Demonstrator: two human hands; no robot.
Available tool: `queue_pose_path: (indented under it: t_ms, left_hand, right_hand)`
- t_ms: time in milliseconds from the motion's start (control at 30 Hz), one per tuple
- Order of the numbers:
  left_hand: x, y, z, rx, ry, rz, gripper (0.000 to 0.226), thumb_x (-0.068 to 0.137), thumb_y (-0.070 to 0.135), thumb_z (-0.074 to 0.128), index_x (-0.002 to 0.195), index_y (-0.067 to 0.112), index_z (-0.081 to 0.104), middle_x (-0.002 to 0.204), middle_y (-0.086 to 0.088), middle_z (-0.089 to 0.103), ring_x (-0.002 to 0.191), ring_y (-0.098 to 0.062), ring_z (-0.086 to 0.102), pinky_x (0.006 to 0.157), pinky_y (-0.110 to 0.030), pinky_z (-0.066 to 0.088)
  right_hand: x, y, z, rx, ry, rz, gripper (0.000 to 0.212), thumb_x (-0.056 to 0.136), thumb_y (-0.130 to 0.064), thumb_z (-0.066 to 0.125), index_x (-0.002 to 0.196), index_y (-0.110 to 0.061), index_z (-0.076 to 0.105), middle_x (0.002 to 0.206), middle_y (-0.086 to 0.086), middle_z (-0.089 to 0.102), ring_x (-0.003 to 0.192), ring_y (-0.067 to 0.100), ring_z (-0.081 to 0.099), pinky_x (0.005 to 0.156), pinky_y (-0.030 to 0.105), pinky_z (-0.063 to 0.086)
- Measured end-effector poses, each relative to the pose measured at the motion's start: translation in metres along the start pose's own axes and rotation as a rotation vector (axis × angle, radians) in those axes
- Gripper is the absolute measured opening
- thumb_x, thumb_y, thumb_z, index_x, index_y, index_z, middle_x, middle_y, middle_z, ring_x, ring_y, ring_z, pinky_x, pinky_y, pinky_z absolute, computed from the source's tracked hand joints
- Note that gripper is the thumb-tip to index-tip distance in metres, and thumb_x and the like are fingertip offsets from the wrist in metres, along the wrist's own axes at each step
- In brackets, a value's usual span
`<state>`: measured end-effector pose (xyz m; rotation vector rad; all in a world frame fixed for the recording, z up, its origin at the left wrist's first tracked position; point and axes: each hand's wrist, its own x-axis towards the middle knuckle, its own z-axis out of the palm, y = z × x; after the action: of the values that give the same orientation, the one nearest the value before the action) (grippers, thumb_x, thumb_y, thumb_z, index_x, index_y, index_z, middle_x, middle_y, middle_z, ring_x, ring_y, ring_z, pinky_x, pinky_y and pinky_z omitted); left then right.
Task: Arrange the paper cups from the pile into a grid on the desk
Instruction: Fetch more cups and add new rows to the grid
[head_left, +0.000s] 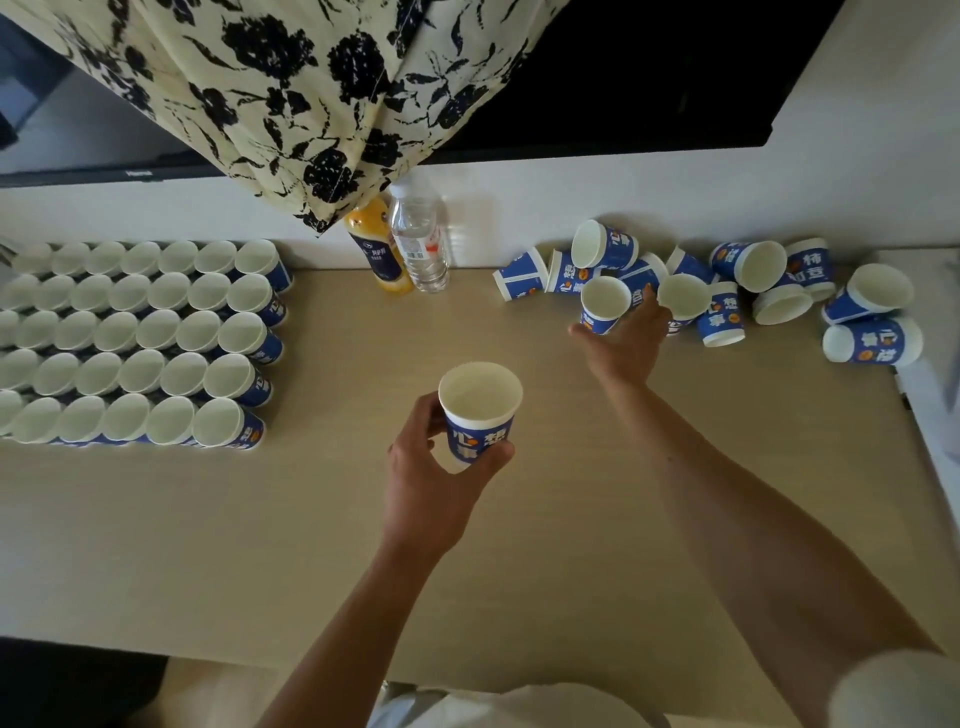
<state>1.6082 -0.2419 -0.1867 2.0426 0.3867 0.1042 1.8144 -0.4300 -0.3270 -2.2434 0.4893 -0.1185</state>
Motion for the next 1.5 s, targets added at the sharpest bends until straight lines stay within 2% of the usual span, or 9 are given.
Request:
queue_pose_path:
  t_ms: [267,400,567,667,767,1000,1300,1433,1500]
  left_hand:
    - [-0.005,-0.012,-0.024,0.015,0.070,-0.044,0.058,0.071,0.026,0.089,0.109,0.048,0.050,0.100,0.039,0.062,0.102,0.017,0.054,0.081,0.001,0.039]
    - [-0.008,-0.020,-0.037,0.011,0.112,-0.051,0.058,0.072,0.027,0.089,0.113,0.045,0.053,0.103,0.035,0.064,0.105,0.008,0.058,0.087,-0.009,0.043]
    - [-0.014,-0.027,-0.052,-0.041,0.174,-0.078,0.057,0.070,0.026,0.090,0.117,0.034,0.058,0.105,0.024,0.068,0.104,0.002,0.060,0.087,-0.023,0.047]
    - [-0.018,-0.031,-0.067,-0.061,0.201,-0.083,0.057,0.068,0.031,0.091,0.117,0.032,0.060,0.103,0.027,0.066,0.102,0.002,0.060,0.084,-0.025,0.047]
    - [-0.024,-0.039,-0.088,-0.072,0.241,-0.093,0.056,0.069,0.031,0.089,0.116,0.033,0.060,0.103,0.029,0.065,0.101,0.002,0.059,0.082,-0.029,0.049]
    - [-0.051,-0.073,-0.166,-0.105,0.376,-0.107,0.059,0.064,0.042,0.082,0.119,0.033,0.059,0.102,0.020,0.068,0.099,-0.002,0.060,0.082,-0.032,0.051]
    - [-0.114,-0.138,-0.267,-0.174,0.494,-0.154,0.054,0.069,0.025,0.090,0.114,0.030,0.060,0.099,0.018,0.070,0.097,0.000,0.061,0.077,-0.026,0.046]
    - [-0.134,-0.159,-0.307,-0.197,0.521,-0.145,0.055,0.070,0.022,0.089,0.114,0.035,0.058,0.098,0.023,0.067,0.097,0.003,0.059,0.072,-0.010,0.043]
    - [-0.142,-0.170,-0.327,-0.209,0.525,-0.145,0.055,0.070,0.024,0.088,0.114,0.037,0.057,0.100,0.021,0.067,0.099,0.001,0.059,0.072,-0.009,0.042]
  right_hand:
    - [0.021,-0.002,0.027,-0.164,0.083,-0.013,0.099,0.070,-0.048,0.084,0.145,-0.005,0.036,0.152,0.018,0.037,0.139,0.035,0.039,0.102,0.050,0.047]
    - [0.021,-0.003,0.032,-0.160,0.114,0.006,0.089,0.072,-0.045,0.082,0.142,-0.006,0.042,0.153,0.016,0.039,0.140,0.034,0.039,0.104,0.050,0.045]
    - [-0.019,-0.009,0.021,0.095,0.167,-0.033,0.074,0.066,-0.041,0.085,0.126,-0.013,0.051,0.124,0.005,0.059,0.110,0.026,0.061,0.090,0.039,0.053]
    - [-0.064,-0.025,0.009,0.277,0.111,-0.078,0.068,0.068,-0.031,0.086,0.122,-0.014,0.048,0.113,0.002,0.062,0.096,0.022,0.064,0.081,0.040,0.057]
    - [-0.116,-0.046,0.002,0.358,0.016,-0.128,0.068,0.070,-0.025,0.088,0.124,-0.014,0.047,0.111,0.001,0.062,0.092,0.020,0.064,0.074,0.028,0.055]
    - [-0.241,-0.111,0.012,0.524,-0.170,-0.215,0.069,0.067,-0.010,0.091,0.123,-0.016,0.050,0.110,-0.013,0.060,0.097,0.002,0.062,0.081,0.014,0.050]
    - [-0.386,-0.183,0.046,0.577,-0.337,-0.281,0.064,0.067,-0.009,0.091,0.120,-0.022,0.057,0.115,-0.011,0.065,0.107,0.013,0.063,0.095,0.042,0.053]
    - [-0.439,-0.200,0.060,0.595,-0.377,-0.284,0.062,0.068,-0.009,0.091,0.118,-0.024,0.058,0.114,-0.011,0.065,0.107,0.015,0.064,0.095,0.041,0.054]
    - [-0.463,-0.205,0.067,0.607,-0.397,-0.285,0.063,0.067,-0.010,0.091,0.118,-0.024,0.058,0.115,-0.009,0.066,0.107,0.016,0.064,0.092,0.037,0.055]
